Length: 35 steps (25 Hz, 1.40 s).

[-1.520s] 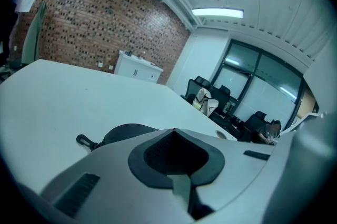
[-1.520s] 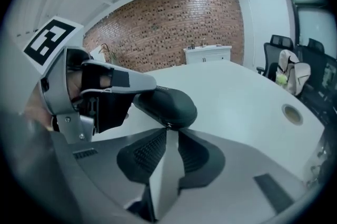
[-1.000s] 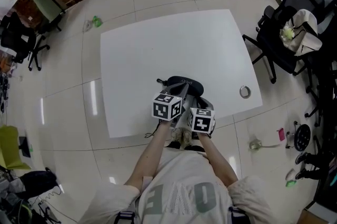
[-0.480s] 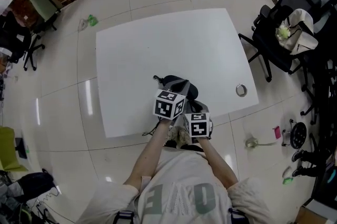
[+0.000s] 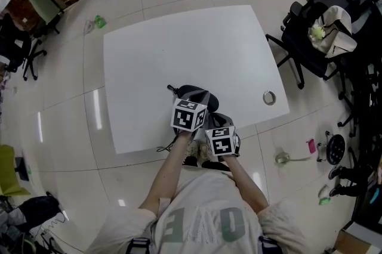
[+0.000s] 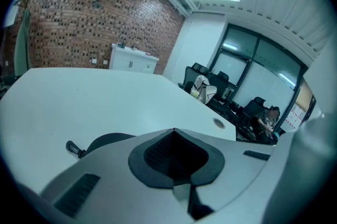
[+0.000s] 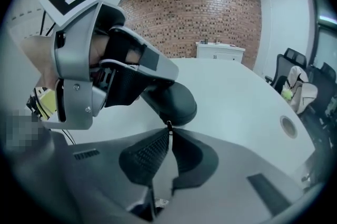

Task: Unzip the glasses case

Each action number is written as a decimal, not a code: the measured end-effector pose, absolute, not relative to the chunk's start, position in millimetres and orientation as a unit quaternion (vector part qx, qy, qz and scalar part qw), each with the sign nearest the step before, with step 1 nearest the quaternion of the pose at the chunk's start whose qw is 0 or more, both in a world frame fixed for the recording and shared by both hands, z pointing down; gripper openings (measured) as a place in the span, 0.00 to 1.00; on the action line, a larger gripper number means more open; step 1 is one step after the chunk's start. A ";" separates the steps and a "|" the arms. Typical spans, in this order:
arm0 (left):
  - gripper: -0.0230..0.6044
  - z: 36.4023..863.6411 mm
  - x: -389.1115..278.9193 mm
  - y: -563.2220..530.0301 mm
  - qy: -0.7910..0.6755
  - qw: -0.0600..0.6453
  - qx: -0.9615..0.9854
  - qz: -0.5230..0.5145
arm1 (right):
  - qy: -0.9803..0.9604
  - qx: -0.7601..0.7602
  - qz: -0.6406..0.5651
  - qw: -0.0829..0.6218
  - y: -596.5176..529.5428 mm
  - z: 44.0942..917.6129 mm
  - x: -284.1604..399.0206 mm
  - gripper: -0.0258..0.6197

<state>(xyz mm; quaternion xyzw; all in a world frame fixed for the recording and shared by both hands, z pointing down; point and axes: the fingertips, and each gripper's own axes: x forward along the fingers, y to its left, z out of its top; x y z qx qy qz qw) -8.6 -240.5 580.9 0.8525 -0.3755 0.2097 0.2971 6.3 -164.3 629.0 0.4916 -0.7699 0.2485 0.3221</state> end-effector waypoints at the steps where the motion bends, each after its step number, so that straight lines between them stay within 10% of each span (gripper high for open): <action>1: 0.04 581.0 -8.1 -239.3 -0.376 0.296 0.853 0.207 | -0.769 0.492 0.245 0.327 -164.0 629.1 9.8 0.07; 35: 0.04 578.4 -16.8 -229.8 -0.389 0.333 0.842 0.165 | -0.804 0.425 0.179 0.376 -167.5 627.1 31.5 0.04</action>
